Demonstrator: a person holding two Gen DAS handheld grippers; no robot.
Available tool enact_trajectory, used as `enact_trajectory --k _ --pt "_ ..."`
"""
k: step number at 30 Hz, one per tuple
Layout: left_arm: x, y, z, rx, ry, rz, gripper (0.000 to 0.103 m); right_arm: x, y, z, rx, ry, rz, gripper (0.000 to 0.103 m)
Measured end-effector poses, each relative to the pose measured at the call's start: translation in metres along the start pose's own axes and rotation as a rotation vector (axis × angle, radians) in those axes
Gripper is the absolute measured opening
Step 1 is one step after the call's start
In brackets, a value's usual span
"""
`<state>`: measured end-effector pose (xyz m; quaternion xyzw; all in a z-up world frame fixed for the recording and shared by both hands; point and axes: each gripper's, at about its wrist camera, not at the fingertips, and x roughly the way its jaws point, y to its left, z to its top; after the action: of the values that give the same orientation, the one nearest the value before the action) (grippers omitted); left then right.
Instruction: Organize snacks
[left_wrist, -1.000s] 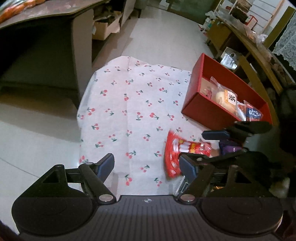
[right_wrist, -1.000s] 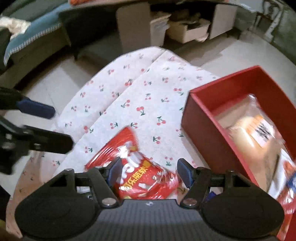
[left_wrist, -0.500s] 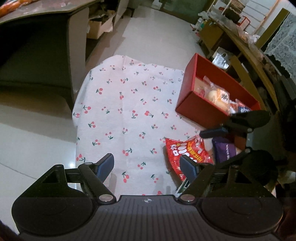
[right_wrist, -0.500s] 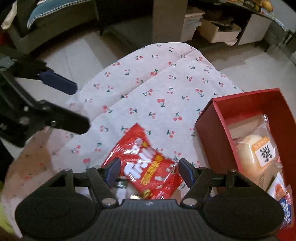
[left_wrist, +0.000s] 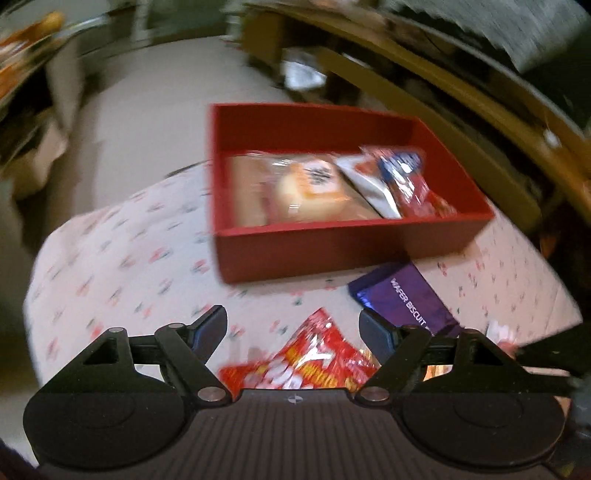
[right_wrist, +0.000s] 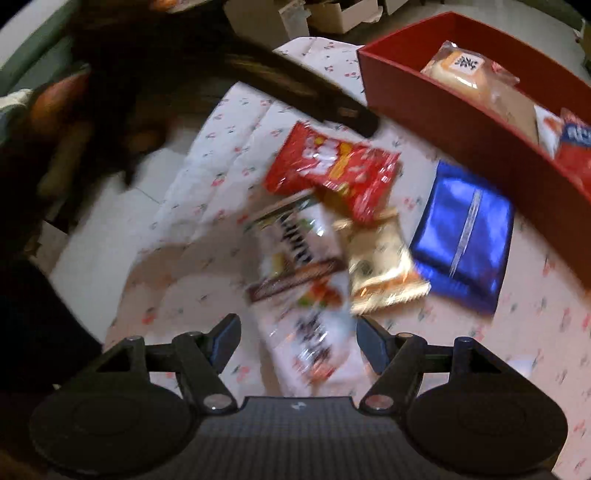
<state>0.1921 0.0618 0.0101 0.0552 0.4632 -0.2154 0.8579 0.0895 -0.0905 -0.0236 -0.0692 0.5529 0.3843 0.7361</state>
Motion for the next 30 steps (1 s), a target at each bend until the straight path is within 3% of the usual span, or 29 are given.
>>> enact_trajectory --k 6,9,12,16,22,25,30 --pt "0.04 -0.004 -0.014 0.053 0.123 -0.074 0.08 -0.007 -0.002 -0.017 0.101 -0.02 0.077 0.086" --pt "0.035 -0.004 -0.026 0.064 0.134 -0.041 0.08 -0.004 -0.002 -0.02 0.104 -0.007 0.068 0.086" --pt "0.022 -0.005 -0.042 0.007 0.16 -0.063 0.081 -0.006 -0.002 -0.02 0.108 -0.005 0.066 0.086" --pt "0.011 -0.019 -0.062 0.017 0.206 0.046 0.082 -0.011 -0.003 -0.025 0.101 -0.007 0.057 0.086" --pt "-0.004 -0.026 -0.077 0.038 0.227 0.074 0.086 -0.015 0.0 -0.029 0.074 -0.016 0.043 0.086" --pt "-0.001 -0.03 -0.08 0.11 0.264 0.081 0.086 -0.018 0.001 -0.03 0.066 -0.015 0.026 0.086" --pt "-0.012 -0.028 -0.072 0.249 0.278 0.032 0.087 -0.018 0.004 -0.031 0.051 -0.009 0.026 0.086"
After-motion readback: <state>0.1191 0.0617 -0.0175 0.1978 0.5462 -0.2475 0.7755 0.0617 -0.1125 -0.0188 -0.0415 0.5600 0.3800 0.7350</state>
